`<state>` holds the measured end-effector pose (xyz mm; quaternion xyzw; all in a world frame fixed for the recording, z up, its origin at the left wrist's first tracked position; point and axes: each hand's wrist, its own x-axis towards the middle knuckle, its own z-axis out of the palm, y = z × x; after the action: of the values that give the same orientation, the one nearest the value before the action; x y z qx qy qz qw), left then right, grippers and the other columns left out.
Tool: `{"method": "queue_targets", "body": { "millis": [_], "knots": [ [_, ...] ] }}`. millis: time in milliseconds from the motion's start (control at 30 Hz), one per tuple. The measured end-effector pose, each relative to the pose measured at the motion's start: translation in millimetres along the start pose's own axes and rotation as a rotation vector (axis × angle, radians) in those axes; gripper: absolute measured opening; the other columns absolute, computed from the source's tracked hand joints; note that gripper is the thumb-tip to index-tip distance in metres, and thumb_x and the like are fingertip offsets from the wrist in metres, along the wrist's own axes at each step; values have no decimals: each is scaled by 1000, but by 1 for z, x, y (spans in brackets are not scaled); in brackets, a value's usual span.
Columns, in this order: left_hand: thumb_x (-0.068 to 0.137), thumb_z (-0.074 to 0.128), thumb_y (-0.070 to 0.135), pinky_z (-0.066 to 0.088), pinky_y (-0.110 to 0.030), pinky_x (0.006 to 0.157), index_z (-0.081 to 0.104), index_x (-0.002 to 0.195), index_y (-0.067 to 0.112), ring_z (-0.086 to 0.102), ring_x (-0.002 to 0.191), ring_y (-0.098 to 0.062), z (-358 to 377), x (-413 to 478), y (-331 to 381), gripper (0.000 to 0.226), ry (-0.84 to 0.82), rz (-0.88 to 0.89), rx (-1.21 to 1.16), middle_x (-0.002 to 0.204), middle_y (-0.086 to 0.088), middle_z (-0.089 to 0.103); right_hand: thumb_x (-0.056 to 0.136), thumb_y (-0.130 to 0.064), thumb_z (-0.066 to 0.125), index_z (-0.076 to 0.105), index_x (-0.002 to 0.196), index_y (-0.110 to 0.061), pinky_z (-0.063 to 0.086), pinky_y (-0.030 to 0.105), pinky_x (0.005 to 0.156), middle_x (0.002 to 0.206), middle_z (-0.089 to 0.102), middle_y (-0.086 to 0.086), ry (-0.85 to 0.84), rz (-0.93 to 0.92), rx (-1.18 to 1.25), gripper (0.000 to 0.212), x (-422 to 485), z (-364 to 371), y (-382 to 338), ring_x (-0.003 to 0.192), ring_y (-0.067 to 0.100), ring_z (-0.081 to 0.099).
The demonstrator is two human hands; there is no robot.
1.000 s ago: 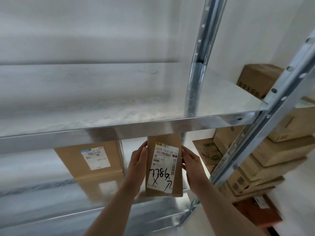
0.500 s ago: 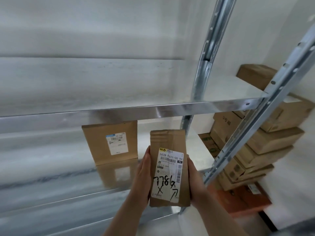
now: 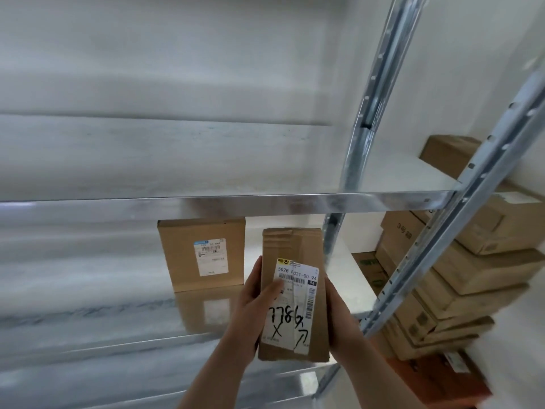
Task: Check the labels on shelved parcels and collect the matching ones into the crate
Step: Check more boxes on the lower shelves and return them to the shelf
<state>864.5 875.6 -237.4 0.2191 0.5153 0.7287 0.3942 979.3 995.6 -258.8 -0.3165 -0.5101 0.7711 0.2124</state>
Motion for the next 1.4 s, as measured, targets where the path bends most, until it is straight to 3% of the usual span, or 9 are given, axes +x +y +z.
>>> {"method": "queue_targets", "body": {
  "millis": [67,367,500,600,767,967,1200,1333,1400],
  "knots": [
    [86,69,30,63,-47,73,69,120,29,75,90,-39,2,4,2,35,22,6,34,107,-19,77,101,-70,47,69,126,-21,56,58,100,122,75,17,13,-36,-120,60,4,-10,-4,112,38,73],
    [103,60,13,58,-37,68,72,111,29,73,79,-22,-20,35,-16,21,355,79,331,90,-1,80,103,-44,59,74,118,-11,64,39,74,106,81,10,104,-90,-73,39,11,-40,-25,92,27,79],
    [108,51,24,57,-43,80,74,120,21,73,87,-25,-4,31,-15,26,238,40,263,99,-10,78,107,-52,48,53,145,-24,55,64,101,140,66,17,-31,-112,106,48,10,-42,-26,124,41,67],
    [103,42,44,57,-39,89,70,124,10,72,103,-27,11,22,-6,49,67,-10,100,114,-16,76,107,-50,39,48,151,-32,54,57,106,144,65,8,-100,-183,73,47,8,-41,-30,130,32,65],
    [107,31,52,54,-40,101,61,140,22,68,123,-24,16,21,-4,54,-42,9,63,132,-6,71,109,-44,33,45,155,-30,51,56,110,148,63,9,-132,-225,60,49,6,-42,-37,135,33,62],
    [88,62,69,41,-53,118,40,156,41,52,142,-23,4,31,-12,77,-79,6,67,156,4,52,109,-44,36,47,154,-30,52,55,109,146,64,9,-118,-221,78,49,10,-41,-40,133,33,63],
    [97,58,54,48,-52,112,51,150,31,62,131,-26,8,33,-5,58,-7,-39,-2,143,-2,65,109,-49,40,50,153,-27,50,58,111,144,65,10,-101,-227,3,50,13,-43,-39,132,33,64],
    [105,44,41,63,-38,80,66,131,17,77,102,-25,6,30,-7,41,60,-124,6,118,-10,78,104,-49,43,70,128,-11,58,54,100,120,76,18,-13,-167,-95,53,12,-43,-38,112,36,74],
    [107,43,40,62,-43,83,68,128,19,77,100,-26,0,30,-12,39,70,-166,48,115,-9,78,107,-47,46,76,117,-10,62,49,91,109,80,15,92,-114,-178,48,15,-45,-36,101,34,77]
  ]
}}
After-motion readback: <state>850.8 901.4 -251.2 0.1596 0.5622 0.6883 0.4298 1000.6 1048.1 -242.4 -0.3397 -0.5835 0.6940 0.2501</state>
